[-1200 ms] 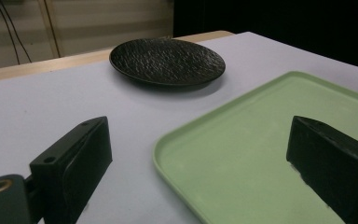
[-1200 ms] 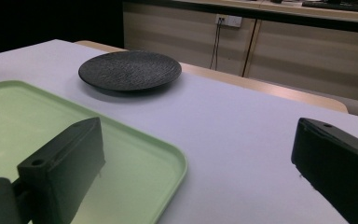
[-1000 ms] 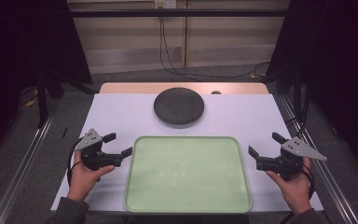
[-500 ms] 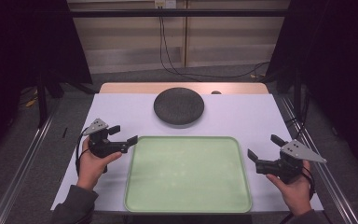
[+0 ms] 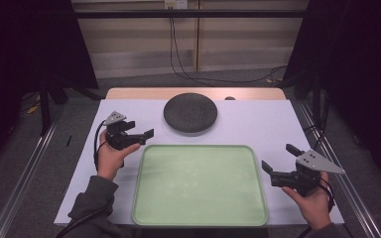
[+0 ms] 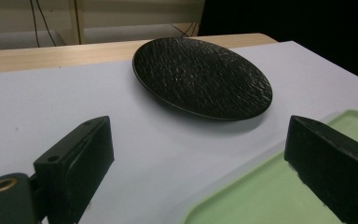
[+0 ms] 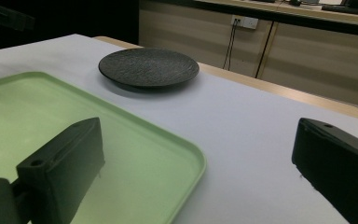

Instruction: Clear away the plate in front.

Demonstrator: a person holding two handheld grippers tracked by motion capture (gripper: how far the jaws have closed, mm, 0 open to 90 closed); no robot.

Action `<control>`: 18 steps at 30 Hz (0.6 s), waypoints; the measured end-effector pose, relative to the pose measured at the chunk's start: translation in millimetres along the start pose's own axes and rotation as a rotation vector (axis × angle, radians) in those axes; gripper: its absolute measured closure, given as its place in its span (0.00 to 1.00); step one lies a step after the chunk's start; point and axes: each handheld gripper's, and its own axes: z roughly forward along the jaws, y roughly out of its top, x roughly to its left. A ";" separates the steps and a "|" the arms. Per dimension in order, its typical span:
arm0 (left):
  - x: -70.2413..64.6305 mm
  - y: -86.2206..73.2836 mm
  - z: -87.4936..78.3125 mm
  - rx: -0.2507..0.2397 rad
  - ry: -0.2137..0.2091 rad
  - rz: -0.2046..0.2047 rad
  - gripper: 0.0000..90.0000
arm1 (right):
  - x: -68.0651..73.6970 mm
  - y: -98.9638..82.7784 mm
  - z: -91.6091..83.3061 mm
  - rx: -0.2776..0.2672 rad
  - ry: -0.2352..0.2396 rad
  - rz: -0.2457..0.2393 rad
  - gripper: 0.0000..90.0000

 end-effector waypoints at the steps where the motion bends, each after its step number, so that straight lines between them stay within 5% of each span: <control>1: 1.7 1.3 1.9 0.007 0.007 0.006 0.09 | 0.0 0.0 -0.3 -0.001 -0.001 -0.001 0.02; 18: 7.1 16.7 41.2 0.023 0.020 -0.068 0.10 | 2.6 -0.1 -1.8 0.008 0.011 -0.013 0.03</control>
